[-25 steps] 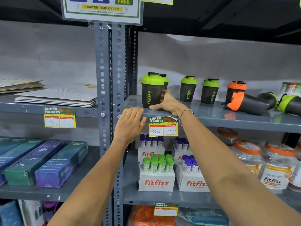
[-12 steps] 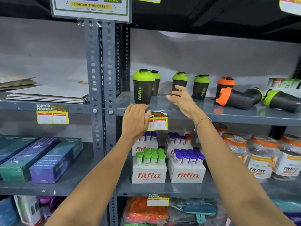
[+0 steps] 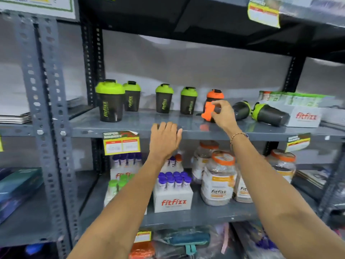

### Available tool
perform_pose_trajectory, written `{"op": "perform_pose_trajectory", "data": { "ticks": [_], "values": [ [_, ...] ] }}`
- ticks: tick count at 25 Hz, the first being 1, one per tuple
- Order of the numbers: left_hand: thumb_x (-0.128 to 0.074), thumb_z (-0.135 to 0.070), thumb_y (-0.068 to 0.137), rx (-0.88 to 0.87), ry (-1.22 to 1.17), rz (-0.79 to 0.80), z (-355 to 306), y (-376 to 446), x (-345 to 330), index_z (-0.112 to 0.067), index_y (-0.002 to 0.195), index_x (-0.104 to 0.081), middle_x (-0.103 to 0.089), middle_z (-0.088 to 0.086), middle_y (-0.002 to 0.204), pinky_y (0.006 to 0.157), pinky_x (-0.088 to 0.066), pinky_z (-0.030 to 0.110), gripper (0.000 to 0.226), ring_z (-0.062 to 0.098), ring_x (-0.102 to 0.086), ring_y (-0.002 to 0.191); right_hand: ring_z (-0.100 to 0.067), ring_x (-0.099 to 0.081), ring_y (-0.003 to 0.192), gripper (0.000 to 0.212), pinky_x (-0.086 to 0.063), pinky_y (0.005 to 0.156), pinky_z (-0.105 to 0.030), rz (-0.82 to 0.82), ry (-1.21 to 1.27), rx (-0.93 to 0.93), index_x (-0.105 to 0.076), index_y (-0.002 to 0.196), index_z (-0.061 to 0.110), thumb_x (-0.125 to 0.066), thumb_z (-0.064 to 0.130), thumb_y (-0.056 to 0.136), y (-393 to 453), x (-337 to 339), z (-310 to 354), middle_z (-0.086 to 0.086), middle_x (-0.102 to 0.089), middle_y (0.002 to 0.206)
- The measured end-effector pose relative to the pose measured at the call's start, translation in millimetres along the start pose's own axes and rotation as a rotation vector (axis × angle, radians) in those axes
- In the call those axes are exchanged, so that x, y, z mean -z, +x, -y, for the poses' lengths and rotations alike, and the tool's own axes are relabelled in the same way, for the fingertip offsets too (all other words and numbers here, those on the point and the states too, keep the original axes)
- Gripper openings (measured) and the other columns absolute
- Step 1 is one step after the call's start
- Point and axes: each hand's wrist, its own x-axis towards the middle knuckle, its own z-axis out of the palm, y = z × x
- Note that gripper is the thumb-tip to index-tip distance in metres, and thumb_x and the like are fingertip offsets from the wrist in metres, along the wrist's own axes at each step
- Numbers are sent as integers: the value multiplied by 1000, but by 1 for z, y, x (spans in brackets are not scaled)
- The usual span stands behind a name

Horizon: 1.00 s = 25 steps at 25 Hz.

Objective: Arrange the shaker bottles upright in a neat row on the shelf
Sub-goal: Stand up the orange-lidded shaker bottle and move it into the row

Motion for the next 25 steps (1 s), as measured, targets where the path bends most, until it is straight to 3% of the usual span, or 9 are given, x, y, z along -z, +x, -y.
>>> {"op": "perform_pose_trajectory", "data": {
  "ticks": [3, 6, 8, 16, 20, 25],
  "values": [
    [-37, -34, 97, 46, 50, -20, -12, -1, -8, -15, 87, -59, -60, 5, 87, 74, -36, 41, 31, 27, -53, 77, -33, -45, 127, 51, -34, 105, -35, 33, -258, 25, -54, 127, 7, -69, 12, 78, 23, 20, -30, -18, -50, 133],
    [-35, -34, 98, 55, 84, -45, -11, -3, -14, -13, 90, -60, -60, 6, 89, 74, -34, 40, 33, 28, -53, 78, -34, -34, 136, 82, -27, 110, -47, 232, -481, 30, -37, 139, 8, -77, 35, 73, 38, 29, -43, -16, -41, 141],
    [-36, -33, 97, 70, 105, -69, -12, -3, -15, -12, 89, -59, -60, 7, 88, 74, -33, 40, 32, 28, -52, 77, -34, -32, 137, 91, -26, 110, -49, 312, -540, 60, -32, 142, 9, -79, 40, 70, 44, 28, -48, -16, -39, 144],
    [-28, -32, 99, 80, 146, -184, -15, -4, -21, -11, 94, -63, -63, 6, 91, 76, -35, 39, 41, 26, -55, 77, -37, -42, 129, 84, -35, 103, -51, 247, -544, 113, -34, 137, 6, -80, 30, 71, 49, 18, -64, -17, -48, 138],
    [-28, -32, 99, 77, 152, -217, -16, -4, -23, -11, 93, -64, -64, 6, 90, 75, -36, 38, 42, 26, -56, 75, -36, -47, 124, 80, -43, 98, -49, 173, -368, 104, -41, 134, 11, -80, 33, 68, 49, 17, -65, -13, -53, 133],
    [-31, -32, 98, 76, 155, -243, -14, -4, -25, -11, 91, -63, -63, 6, 86, 75, -36, 38, 39, 25, -55, 74, -30, -55, 117, 70, -46, 101, -44, 69, 302, -141, -42, 134, 10, -74, 33, 76, 44, 13, -50, -12, -56, 130]
  ]
}}
